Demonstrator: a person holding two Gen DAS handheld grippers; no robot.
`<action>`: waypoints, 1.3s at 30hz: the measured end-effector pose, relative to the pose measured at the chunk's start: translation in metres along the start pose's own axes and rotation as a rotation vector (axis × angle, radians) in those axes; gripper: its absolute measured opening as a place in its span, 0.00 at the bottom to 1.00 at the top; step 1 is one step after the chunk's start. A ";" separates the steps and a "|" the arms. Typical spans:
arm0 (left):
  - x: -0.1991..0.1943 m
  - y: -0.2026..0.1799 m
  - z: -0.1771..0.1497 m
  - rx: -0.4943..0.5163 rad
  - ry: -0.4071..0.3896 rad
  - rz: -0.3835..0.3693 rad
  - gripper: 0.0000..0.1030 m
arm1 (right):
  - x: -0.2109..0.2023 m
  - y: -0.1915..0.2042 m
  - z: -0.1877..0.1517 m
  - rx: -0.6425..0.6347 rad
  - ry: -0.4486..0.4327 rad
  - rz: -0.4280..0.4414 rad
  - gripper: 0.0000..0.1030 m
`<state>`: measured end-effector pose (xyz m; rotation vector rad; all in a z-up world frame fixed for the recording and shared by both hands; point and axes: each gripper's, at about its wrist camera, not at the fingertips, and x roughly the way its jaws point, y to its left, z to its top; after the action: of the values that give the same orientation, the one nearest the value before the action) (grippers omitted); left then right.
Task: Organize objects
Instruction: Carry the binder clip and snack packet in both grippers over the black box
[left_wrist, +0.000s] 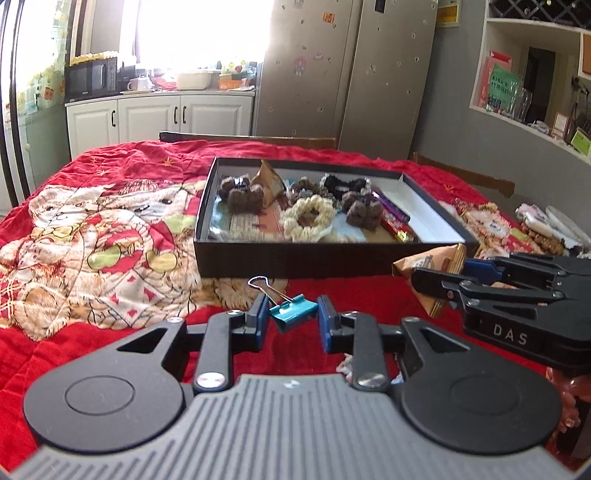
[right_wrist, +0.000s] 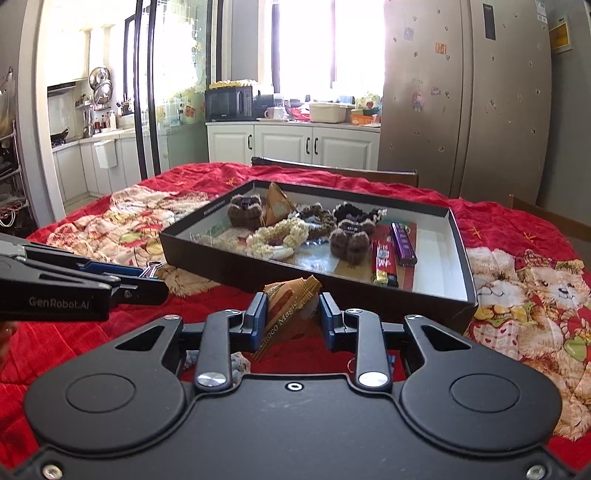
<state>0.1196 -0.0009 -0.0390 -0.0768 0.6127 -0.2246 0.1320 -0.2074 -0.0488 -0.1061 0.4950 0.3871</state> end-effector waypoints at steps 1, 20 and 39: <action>-0.001 0.002 0.003 -0.006 -0.002 -0.005 0.30 | -0.002 -0.001 0.002 0.002 -0.006 0.000 0.28; 0.020 0.010 0.061 0.027 -0.064 0.032 0.30 | 0.005 -0.008 0.055 -0.032 -0.077 -0.044 0.28; 0.074 0.017 0.087 0.022 -0.041 0.055 0.30 | 0.069 -0.015 0.072 0.003 -0.060 -0.079 0.28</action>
<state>0.2316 -0.0011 -0.0123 -0.0438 0.5703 -0.1761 0.2248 -0.1842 -0.0191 -0.1110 0.4311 0.3110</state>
